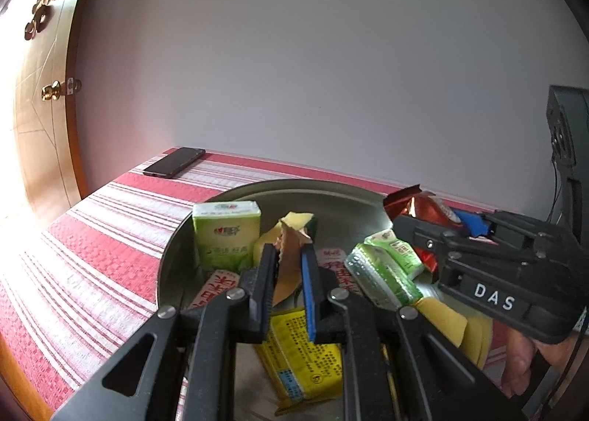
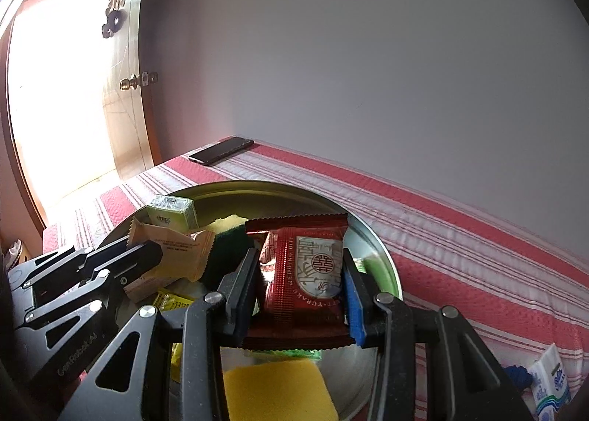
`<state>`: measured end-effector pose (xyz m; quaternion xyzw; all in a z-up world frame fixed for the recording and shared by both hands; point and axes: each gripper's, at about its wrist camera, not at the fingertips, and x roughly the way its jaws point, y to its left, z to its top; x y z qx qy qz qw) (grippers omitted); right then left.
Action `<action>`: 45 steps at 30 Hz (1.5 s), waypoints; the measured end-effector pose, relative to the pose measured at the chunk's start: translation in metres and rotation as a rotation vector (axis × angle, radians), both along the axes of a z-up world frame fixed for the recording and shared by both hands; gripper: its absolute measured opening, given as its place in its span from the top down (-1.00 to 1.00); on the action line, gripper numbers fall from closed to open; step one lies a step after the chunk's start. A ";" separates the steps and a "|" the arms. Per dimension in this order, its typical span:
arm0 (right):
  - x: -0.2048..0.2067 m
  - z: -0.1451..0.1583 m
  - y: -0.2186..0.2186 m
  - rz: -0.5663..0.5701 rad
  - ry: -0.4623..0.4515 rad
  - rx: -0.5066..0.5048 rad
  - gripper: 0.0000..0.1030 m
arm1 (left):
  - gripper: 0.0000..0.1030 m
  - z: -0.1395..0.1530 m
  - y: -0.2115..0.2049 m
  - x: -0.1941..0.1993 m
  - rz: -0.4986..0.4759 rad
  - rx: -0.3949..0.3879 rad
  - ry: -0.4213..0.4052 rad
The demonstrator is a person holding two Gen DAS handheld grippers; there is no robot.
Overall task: Organize objects
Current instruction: 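Open left tool to drop pink snack while right tool drops red packet into tin, then move both tools back toward the blue cloth and Vinda tissue pack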
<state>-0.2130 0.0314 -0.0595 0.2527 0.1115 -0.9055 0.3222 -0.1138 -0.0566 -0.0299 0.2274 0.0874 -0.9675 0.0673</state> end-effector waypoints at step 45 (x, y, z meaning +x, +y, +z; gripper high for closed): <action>-0.042 -0.037 0.278 -0.341 -0.118 0.003 -0.28 | -0.99 0.019 0.230 -0.045 -0.256 -0.160 -0.069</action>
